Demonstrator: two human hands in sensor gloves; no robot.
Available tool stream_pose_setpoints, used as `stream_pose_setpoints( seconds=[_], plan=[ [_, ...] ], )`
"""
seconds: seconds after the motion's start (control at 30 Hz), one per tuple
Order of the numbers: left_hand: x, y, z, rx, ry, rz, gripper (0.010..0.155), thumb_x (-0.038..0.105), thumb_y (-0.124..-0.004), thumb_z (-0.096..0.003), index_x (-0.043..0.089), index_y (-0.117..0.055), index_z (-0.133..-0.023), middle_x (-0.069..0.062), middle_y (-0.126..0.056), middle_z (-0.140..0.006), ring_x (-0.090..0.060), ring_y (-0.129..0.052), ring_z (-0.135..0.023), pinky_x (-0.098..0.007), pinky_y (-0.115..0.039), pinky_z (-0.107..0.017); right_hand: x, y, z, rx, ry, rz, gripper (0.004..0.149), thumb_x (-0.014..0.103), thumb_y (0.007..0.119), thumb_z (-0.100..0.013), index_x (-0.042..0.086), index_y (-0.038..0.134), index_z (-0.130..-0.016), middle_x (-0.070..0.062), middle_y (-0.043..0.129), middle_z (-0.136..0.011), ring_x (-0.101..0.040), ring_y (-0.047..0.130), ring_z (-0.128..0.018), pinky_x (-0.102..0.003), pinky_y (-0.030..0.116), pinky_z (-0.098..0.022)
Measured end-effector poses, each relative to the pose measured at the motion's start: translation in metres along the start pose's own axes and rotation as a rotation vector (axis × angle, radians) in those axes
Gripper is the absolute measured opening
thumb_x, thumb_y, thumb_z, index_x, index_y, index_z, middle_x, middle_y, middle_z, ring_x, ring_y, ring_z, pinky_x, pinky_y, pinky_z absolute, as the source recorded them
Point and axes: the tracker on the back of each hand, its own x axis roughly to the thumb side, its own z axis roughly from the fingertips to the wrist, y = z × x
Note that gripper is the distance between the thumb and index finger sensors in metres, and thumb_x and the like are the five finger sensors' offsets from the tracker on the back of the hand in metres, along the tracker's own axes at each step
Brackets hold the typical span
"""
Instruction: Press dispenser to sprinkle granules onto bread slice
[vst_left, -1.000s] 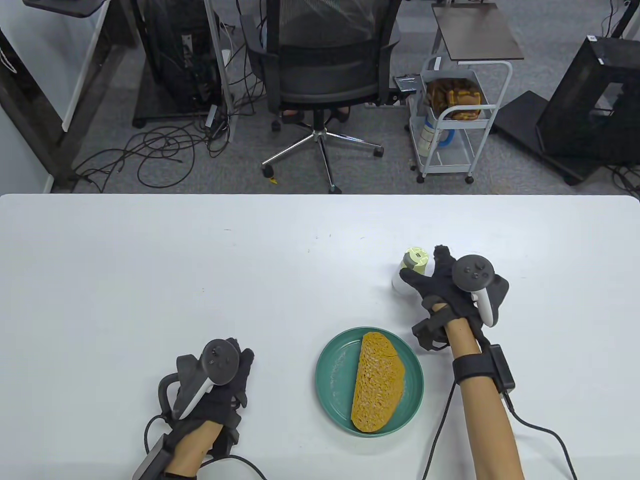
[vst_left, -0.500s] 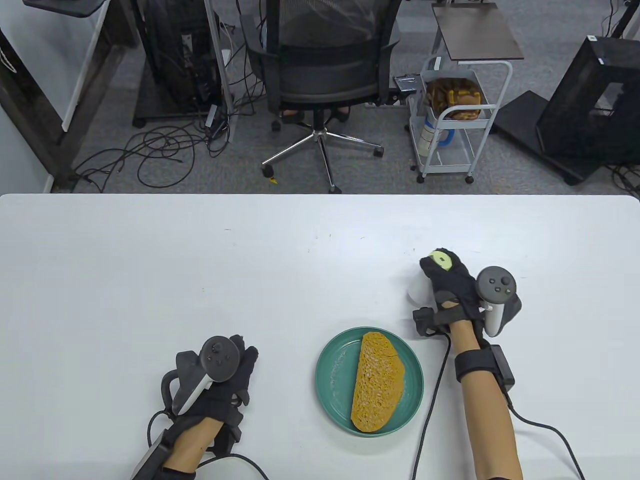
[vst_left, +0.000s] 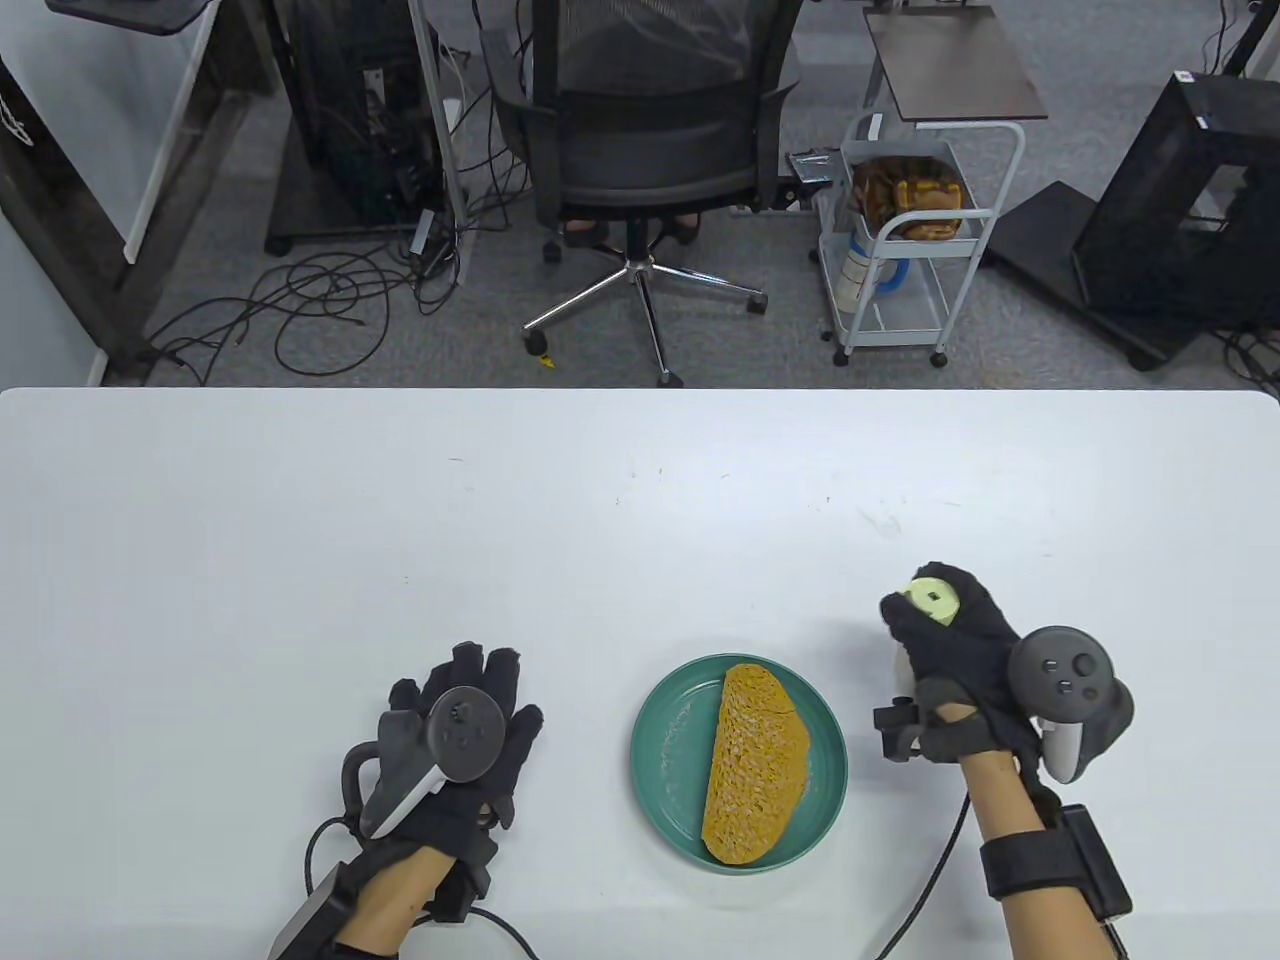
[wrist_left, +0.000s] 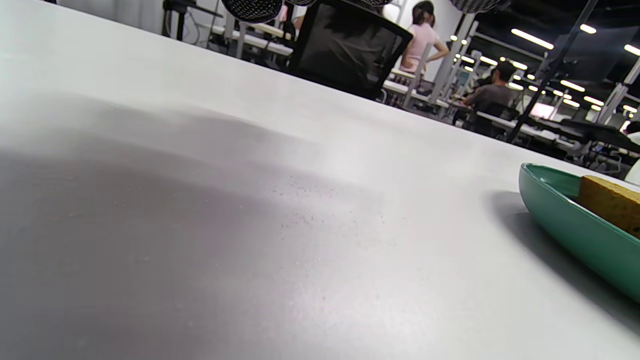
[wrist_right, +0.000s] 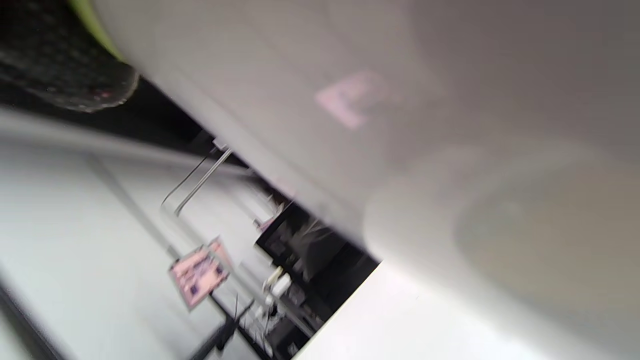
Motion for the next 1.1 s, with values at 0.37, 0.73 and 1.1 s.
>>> stream_pose_setpoints(
  seconds=[0.37, 0.73, 1.1],
  plan=[
    [0.002, -0.001, 0.003, -0.010, -0.023, 0.011, 0.070, 0.058, -0.059, -0.0546, 0.030, -0.036, -0.115, -0.012, -0.034, -0.126, -0.037, -0.047, -0.116, -0.068, -0.021, -0.083, 0.087, 0.128, 0.091, 0.065, -1.308, 1.567, 0.053, 0.056, 0.085, -0.031, 0.036, 0.068, -0.078, 0.012, 0.086, -0.079, -0.020, 0.086, -0.085, -0.062, 0.057, -0.072],
    [0.003, -0.002, 0.004, -0.016, -0.011, -0.018, 0.073, 0.059, -0.059, -0.0545, 0.034, -0.026, -0.116, -0.007, -0.014, -0.127, -0.035, -0.020, -0.121, -0.069, -0.006, -0.080, 0.011, 0.026, 0.031, 0.090, -0.054, 0.343, 0.053, 0.050, 0.088, -0.035, 0.029, 0.069, -0.080, 0.005, 0.086, -0.080, -0.027, 0.084, -0.084, -0.069, 0.054, -0.069],
    [0.005, -0.002, 0.002, -0.005, -0.023, -0.010, 0.072, 0.058, -0.059, -0.0546, 0.034, -0.028, -0.116, -0.007, -0.017, -0.127, -0.035, -0.022, -0.121, -0.069, -0.006, -0.080, -0.042, 0.007, 0.037, 0.051, 0.303, -0.194, 0.053, 0.041, 0.093, -0.039, 0.021, 0.070, -0.083, -0.005, 0.084, -0.081, -0.038, 0.078, -0.083, -0.071, 0.048, -0.066]
  ],
)
